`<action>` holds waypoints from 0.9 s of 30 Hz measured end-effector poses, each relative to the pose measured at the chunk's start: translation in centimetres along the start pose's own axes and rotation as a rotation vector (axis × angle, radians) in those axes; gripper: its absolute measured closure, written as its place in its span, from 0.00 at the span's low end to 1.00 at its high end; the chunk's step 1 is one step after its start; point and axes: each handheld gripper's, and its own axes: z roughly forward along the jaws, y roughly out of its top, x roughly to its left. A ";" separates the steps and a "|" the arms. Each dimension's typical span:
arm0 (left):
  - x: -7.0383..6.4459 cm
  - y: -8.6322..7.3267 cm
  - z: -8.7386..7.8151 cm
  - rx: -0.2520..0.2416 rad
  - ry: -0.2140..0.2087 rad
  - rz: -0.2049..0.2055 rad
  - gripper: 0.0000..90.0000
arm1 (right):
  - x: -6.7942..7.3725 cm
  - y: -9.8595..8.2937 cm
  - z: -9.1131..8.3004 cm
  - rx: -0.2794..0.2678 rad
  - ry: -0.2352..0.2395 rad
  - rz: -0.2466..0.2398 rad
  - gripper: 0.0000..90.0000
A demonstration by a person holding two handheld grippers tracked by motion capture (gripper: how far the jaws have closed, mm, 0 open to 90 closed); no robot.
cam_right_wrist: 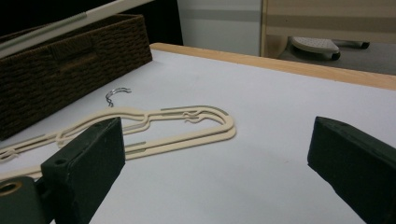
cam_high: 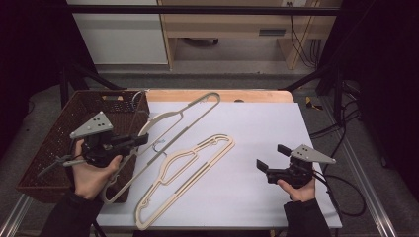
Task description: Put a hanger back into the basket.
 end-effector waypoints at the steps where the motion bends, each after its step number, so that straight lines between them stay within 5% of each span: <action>1: 0.4 0.1 -0.3 0.000 0.005 0.000 0.96 | 0.0 0.0 0.0 -0.003 -0.004 -0.004 0.05; 27: 11.5 -1.3 -6.3 0.060 0.155 -0.005 0.96 | -0.7 -0.1 -0.5 0.000 -0.032 -0.004 0.02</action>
